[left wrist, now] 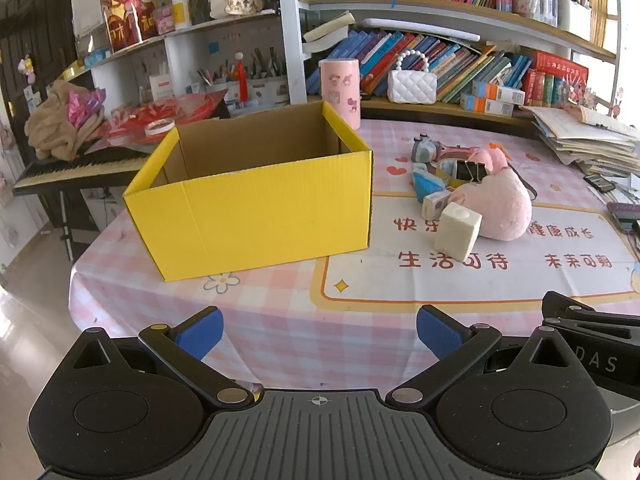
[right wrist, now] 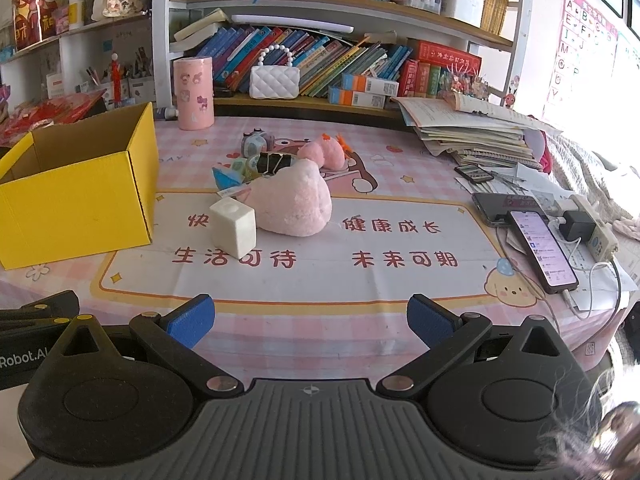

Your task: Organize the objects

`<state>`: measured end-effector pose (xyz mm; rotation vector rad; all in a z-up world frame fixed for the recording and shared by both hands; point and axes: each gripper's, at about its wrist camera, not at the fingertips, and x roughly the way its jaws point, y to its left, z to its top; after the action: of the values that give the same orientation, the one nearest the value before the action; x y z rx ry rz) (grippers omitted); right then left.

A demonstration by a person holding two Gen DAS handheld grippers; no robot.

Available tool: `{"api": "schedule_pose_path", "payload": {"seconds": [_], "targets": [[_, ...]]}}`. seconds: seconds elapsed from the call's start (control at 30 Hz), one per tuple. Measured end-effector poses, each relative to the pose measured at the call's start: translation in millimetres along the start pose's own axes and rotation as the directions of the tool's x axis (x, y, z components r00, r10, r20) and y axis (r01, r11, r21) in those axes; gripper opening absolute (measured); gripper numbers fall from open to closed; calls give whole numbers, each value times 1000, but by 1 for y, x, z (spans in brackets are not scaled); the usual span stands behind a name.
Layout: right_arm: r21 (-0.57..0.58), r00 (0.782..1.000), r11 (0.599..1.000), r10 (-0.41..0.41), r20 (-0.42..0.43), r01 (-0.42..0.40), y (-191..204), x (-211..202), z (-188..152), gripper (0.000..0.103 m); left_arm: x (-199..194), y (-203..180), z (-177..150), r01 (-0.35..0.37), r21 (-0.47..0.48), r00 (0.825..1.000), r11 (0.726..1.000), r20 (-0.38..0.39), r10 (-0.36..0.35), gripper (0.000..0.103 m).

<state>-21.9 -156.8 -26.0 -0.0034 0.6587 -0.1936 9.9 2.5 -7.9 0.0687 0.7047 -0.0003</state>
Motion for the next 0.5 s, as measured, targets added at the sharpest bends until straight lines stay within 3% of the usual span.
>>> {"api": "schedule_pose_path", "payload": {"seconds": [0.5], "targets": [[-13, 1000, 1000, -8, -9, 8, 4, 4, -1, 103, 2, 3, 1, 2, -1, 1000, 1000, -5, -2, 103]]}}
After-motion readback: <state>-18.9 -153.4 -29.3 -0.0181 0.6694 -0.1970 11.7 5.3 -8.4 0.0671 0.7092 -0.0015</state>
